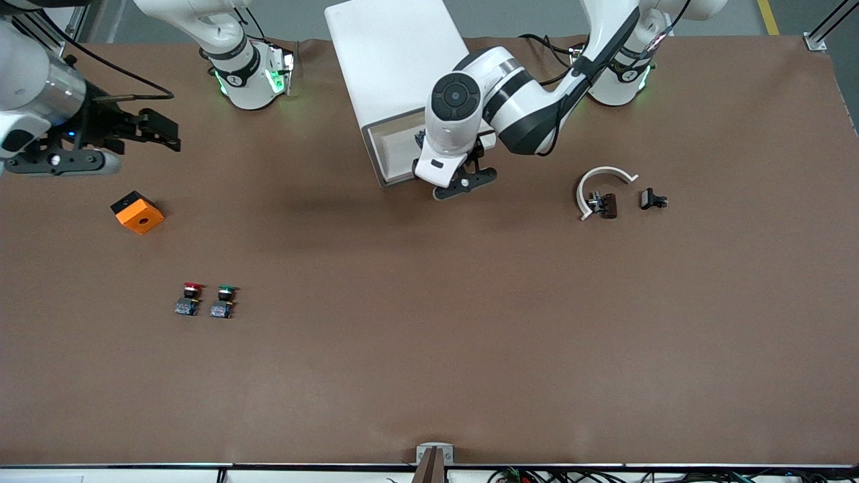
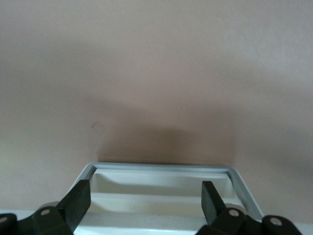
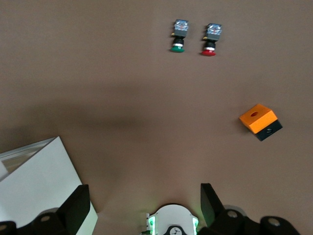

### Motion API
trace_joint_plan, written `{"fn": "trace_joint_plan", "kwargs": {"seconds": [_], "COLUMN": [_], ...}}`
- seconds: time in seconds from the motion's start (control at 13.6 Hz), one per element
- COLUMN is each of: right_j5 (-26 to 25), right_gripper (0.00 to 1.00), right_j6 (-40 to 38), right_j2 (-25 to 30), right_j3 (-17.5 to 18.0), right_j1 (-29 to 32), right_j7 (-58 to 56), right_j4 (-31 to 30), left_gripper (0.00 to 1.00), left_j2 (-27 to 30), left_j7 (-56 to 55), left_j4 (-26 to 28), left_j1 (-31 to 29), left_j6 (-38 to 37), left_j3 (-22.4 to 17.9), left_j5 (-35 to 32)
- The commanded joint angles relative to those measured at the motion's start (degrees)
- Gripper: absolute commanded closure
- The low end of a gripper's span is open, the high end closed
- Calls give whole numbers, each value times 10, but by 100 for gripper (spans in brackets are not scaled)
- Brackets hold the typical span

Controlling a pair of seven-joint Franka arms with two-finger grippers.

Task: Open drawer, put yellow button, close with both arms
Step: 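Push the drawer shut with the left gripper while the right gripper withdraws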

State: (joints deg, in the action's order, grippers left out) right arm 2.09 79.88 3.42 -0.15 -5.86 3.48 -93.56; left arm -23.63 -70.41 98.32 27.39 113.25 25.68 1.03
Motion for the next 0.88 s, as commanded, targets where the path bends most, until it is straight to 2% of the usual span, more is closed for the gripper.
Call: {"fn": "trace_joint_plan", "kwargs": {"seconds": [0.0,0.29,0.59,0.81], "right_j5": [-7,-24,-33,-31], "right_gripper": [0,0,0,0], "right_j6": [16,19,17,17], "right_j2": [27,27,25,24], "right_j3": [11,11,12,13], "right_j1": [49,70,79,79], "right_j7": [-45,-47,-46,-45], "right_j4": [-24,6,38,39], "left_gripper": [0,0,0,0], "left_j2": [6,6,3,2], "left_j7": [-31,-65,-72,-78], "left_j4": [11,25,28,24], "left_j1": [6,6,15,9], "left_j6": [1,1,1,0], "left_j3": [34,76,80,80], "left_j5": [-1,-1,27,29]}}
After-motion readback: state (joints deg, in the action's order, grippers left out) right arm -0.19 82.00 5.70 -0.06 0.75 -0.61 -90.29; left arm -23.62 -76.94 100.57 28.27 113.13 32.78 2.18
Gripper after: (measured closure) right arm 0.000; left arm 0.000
